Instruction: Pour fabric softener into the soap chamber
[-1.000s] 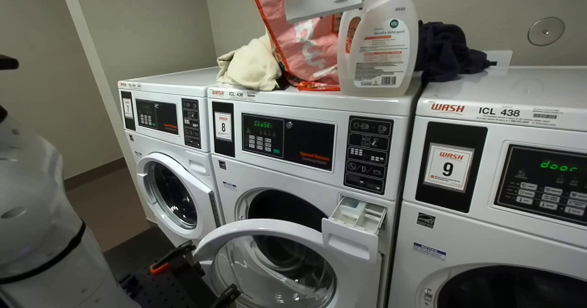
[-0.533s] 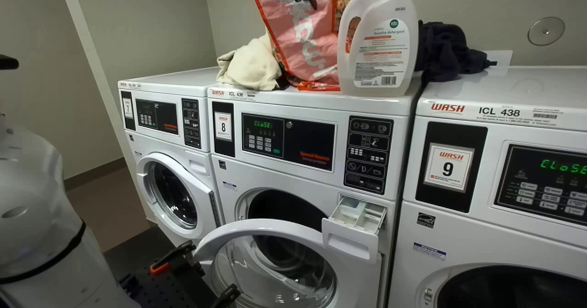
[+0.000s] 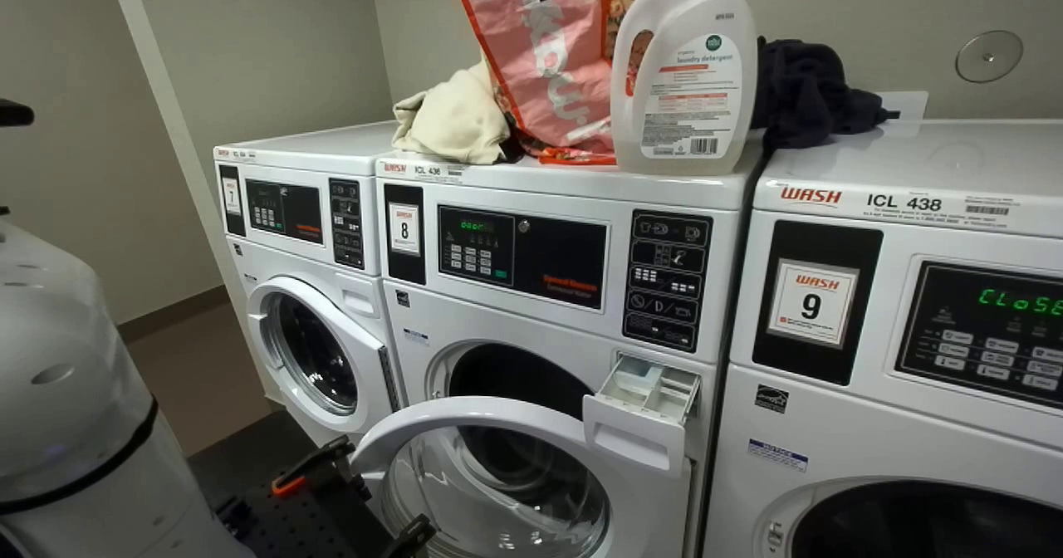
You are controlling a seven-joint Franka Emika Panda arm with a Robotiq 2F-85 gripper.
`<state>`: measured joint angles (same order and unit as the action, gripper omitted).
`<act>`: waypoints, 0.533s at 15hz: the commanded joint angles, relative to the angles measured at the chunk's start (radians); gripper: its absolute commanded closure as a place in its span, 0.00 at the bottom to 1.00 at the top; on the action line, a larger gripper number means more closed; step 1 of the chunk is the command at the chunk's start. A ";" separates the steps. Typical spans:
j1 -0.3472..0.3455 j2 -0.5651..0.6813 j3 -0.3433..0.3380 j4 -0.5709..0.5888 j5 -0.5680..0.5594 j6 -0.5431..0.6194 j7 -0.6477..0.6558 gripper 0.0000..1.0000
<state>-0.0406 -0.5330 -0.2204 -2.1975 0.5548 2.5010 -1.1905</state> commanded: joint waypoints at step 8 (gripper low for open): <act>0.103 -0.088 -0.061 -0.010 -0.095 -0.120 0.022 0.00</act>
<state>0.0391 -0.5918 -0.2654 -2.1976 0.4916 2.4070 -1.1898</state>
